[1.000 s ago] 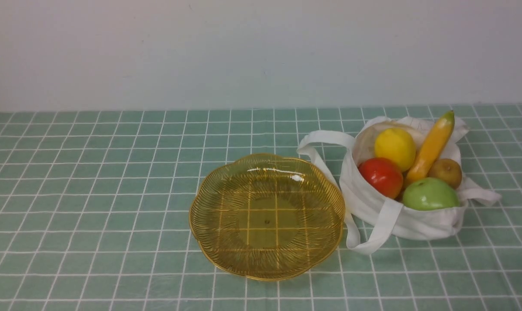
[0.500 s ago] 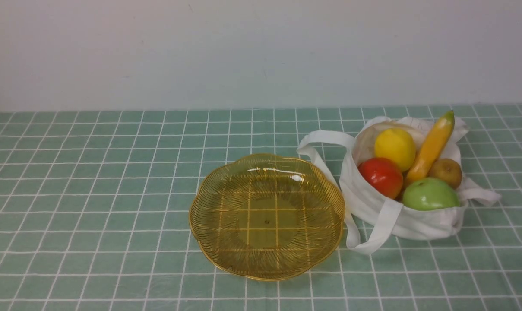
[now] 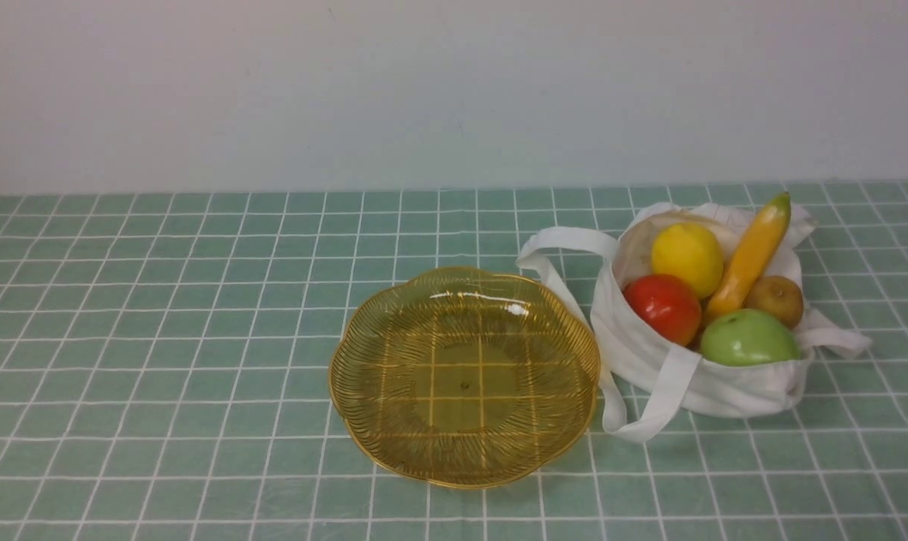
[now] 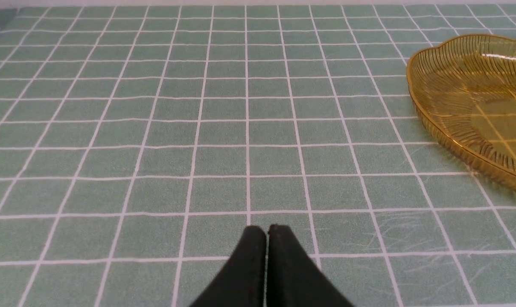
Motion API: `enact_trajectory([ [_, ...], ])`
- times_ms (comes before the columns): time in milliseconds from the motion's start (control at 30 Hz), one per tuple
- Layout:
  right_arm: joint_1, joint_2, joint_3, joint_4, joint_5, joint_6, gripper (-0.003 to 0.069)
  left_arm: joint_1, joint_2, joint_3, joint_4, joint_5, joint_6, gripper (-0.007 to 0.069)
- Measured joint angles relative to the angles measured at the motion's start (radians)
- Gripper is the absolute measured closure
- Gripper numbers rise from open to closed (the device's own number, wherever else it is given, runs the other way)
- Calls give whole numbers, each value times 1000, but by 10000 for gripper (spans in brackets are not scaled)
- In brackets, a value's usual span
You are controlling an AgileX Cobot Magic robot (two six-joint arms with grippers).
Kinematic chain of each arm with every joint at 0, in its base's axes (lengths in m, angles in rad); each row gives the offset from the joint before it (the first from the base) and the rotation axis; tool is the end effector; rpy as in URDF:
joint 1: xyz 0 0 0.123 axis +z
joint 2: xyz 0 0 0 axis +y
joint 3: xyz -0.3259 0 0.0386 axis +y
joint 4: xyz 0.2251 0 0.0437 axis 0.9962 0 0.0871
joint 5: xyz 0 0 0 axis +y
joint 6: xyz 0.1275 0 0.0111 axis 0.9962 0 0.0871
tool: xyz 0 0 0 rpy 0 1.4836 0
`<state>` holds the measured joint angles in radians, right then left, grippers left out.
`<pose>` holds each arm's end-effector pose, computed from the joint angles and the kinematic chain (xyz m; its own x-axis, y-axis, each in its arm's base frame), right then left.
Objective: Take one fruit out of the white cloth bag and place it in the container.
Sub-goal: 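Reach for the kiwi in the white bag with the right gripper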
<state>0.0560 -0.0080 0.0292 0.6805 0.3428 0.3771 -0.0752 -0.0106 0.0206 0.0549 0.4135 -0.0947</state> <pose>0.0207 0.0283 0.1725 -0.3286 0.8200 -0.4686 0.0388 0.5074 0.8608 0.0202 0.0013 0.1574 -0.3306 -0.0196 -0.9436 0.0397 0.9986 -0.0347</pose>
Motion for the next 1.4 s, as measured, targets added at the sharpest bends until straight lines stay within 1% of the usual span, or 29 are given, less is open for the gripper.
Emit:
enact_trajectory([
  [133,0,0,0,43,-10,-2,673,0,0,0,0,0,0,632],
  [200,0,0,0,49,-15,-37,673,0,0,0,0,0,0,632],
  [300,0,0,-29,50,-16,-159,673,0,0,0,0,0,0,632],
  [400,0,8,-150,31,-21,-339,673,0,0,0,0,0,0,632],
  [467,0,46,-230,8,-14,-425,673,0,0,0,0,0,0,632],
  [500,0,96,-289,-18,5,-480,673,0,0,0,0,0,0,632],
  [567,0,193,-367,-68,61,-521,673,0,0,0,0,0,0,632],
  [600,0,281,-415,-113,119,-538,673,0,0,0,0,0,0,632],
  [633,0,294,-421,-113,119,-539,673,0,0,0,0,0,0,632],
  [667,0,430,-465,-170,201,-542,673,0,0,0,0,0,0,632],
  [700,0,500,-479,-189,233,-541,673,0,0,0,0,0,0,632],
  [800,0,667,-504,-202,269,-534,673,0,0,0,0,0,0,632],
  [833,0,667,-507,-201,269,-534,673,0,0,0,0,0,0,632],
  [867,0,773,-539,-192,267,-534,673,0,0,0,0,0,0,632],
  [967,0,958,-627,-181,240,-546,659,0,0,0,0,0,0,632],
  [1067,0,1097,-725,-182,217,-555,616,0,0,0,0,0,0,632],
  [1133,0,1183,-794,-188,209,-561,566,0,0,0,0,0,0,632],
  [1167,0,1244,-838,-193,206,-564,517,0,0,0,0,0,0,632],
  [1233,0,1295,-879,-195,200,-564,477,0,0,0,0,0,0,632],
  [1267,0,1335,-911,-196,194,-564,436,0,0,0,0,0,0,632],
  [1300,0,1383,-946,-198,189,-565,377,0,0,0,0,0,0,632],
  [1333,0,1413,-973,-203,188,-565,354,0,0,0,0,0,0,632],
  [1367,0,1463,-1001,-219,186,-565,298,0,0,0,0,0,0,632],
  [1400,0,1488,-1017,-234,186,-561,261,0,0,0,0,0,0,632],
])
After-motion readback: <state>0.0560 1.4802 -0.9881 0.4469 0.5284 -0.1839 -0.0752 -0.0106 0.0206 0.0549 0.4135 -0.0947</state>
